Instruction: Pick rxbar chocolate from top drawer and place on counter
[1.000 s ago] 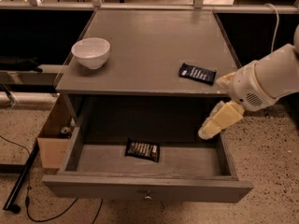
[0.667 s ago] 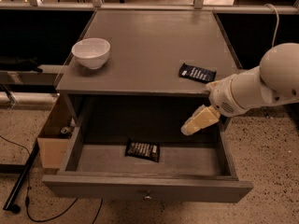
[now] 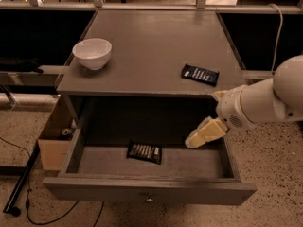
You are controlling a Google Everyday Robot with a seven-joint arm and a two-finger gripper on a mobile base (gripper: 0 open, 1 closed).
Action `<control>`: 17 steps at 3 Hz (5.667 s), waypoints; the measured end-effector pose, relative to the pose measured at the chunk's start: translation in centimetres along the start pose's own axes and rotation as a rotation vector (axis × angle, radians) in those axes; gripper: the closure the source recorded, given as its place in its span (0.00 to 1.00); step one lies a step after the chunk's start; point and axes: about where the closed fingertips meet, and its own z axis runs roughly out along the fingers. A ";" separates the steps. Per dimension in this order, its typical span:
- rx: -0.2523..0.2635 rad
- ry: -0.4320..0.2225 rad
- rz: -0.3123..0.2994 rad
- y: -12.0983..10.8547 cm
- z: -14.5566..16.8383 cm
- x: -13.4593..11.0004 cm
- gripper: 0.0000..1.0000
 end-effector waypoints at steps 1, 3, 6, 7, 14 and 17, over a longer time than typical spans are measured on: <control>-0.005 0.009 0.017 3.7 -1.2 2.0 0.00; -0.041 0.083 0.050 2.4 7.1 4.5 0.00; -0.085 0.108 0.029 2.5 15.7 4.3 0.00; -0.074 0.111 0.034 5.6 17.9 6.1 0.00; -0.082 0.154 0.021 3.2 24.9 4.7 0.00; -0.074 0.176 0.000 5.9 24.7 5.6 0.00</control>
Offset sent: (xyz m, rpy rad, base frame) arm -0.0415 0.0142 -0.0754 -0.0072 0.1105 -0.0222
